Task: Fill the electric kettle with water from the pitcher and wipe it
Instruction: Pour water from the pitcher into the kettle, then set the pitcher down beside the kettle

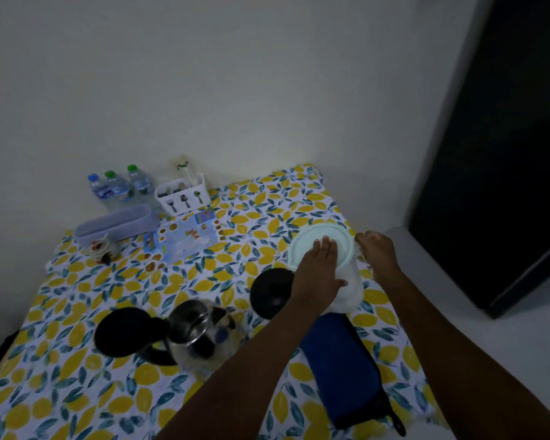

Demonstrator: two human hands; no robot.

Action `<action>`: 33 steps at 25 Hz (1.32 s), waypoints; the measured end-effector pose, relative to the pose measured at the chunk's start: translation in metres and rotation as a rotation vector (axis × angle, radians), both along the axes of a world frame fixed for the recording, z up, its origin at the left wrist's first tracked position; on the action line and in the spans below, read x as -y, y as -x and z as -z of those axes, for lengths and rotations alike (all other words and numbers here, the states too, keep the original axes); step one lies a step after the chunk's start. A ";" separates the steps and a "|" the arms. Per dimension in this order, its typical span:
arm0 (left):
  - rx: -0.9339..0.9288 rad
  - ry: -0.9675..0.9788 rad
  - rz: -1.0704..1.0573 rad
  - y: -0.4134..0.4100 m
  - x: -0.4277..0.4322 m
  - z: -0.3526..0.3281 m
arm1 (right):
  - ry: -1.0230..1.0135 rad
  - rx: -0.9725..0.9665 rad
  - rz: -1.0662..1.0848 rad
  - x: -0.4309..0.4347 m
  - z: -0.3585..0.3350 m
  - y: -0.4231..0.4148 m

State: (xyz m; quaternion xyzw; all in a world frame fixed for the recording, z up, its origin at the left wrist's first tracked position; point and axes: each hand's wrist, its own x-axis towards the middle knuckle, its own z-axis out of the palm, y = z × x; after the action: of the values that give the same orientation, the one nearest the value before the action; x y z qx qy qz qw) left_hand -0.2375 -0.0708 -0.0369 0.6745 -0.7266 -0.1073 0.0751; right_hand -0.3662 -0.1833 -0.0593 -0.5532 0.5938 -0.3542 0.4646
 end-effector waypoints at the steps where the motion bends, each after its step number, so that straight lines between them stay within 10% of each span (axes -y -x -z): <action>1: 0.006 -0.014 0.013 0.007 0.009 0.006 | -0.017 0.021 0.017 0.008 0.009 0.008; 14: 0.160 0.010 0.017 0.031 0.078 0.040 | -0.114 0.255 0.095 0.074 0.048 0.021; 33: -0.273 0.176 -0.174 -0.028 -0.075 0.060 | 0.460 -0.258 -0.238 -0.119 0.055 0.024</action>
State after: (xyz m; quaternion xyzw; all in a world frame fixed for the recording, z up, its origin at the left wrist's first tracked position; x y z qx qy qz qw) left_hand -0.2093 0.0043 -0.0972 0.7048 -0.6551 -0.1269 0.2408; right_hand -0.3905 -0.0643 -0.1144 -0.7505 0.4828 -0.3493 0.2857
